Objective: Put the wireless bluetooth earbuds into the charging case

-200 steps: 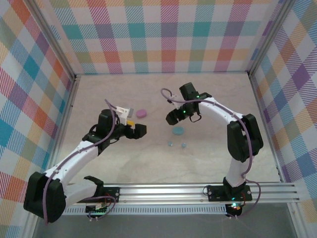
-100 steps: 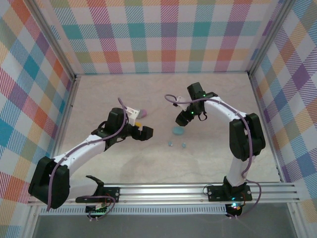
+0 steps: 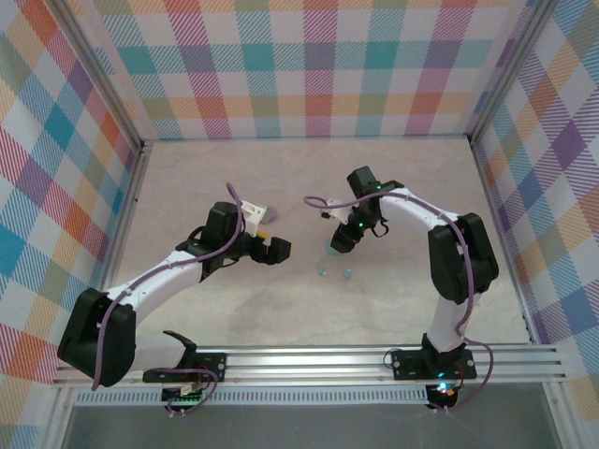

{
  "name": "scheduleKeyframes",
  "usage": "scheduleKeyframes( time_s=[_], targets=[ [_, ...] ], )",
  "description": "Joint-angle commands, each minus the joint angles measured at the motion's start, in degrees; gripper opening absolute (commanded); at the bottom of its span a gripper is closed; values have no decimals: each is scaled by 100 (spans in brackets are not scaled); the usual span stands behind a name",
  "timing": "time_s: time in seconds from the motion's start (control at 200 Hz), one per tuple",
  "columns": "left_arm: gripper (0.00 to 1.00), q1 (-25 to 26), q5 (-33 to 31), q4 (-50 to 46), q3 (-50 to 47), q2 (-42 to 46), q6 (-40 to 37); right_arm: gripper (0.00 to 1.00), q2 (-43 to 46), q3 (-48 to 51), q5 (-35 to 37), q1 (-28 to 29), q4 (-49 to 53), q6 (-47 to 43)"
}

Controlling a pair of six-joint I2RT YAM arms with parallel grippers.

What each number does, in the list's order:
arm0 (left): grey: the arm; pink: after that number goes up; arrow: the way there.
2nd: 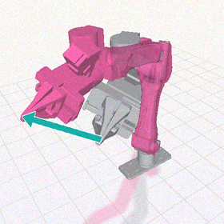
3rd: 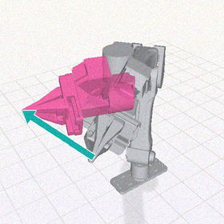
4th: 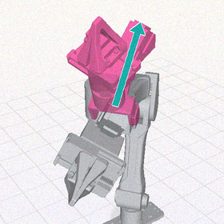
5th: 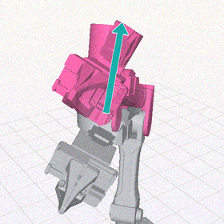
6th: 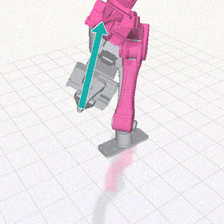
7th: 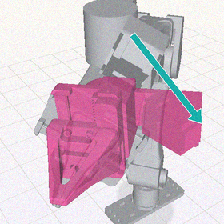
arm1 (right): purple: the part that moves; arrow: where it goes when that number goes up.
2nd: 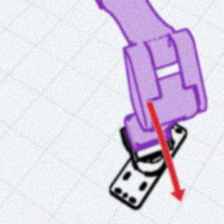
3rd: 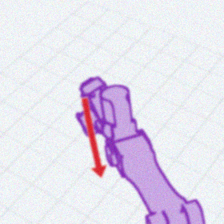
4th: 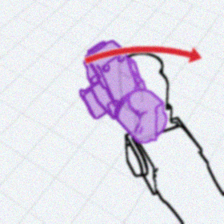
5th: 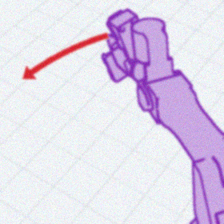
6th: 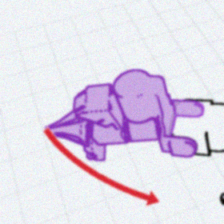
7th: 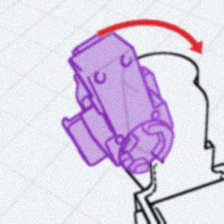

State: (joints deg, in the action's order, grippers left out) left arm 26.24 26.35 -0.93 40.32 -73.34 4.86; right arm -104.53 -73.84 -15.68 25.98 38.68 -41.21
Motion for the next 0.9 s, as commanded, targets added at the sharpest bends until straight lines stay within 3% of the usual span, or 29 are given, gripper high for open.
scheduleKeyframes(
  time_s=[0.0,0.225,0.425,0.895],
  targets=[
    [98,61,37,2,162,5,-91,67,-125,52,-181,140,310,-263],
    [98,74,63,-49,187,13,-95,67,-438,-6,296,259,283,-252],
    [98,72,25,-204,196,74,-169,65,-794,-298,298,258,536,-247],
    [98,74,1,-335,266,83,-193,56,-525,-97,575,386,413,-221]
  ],
)
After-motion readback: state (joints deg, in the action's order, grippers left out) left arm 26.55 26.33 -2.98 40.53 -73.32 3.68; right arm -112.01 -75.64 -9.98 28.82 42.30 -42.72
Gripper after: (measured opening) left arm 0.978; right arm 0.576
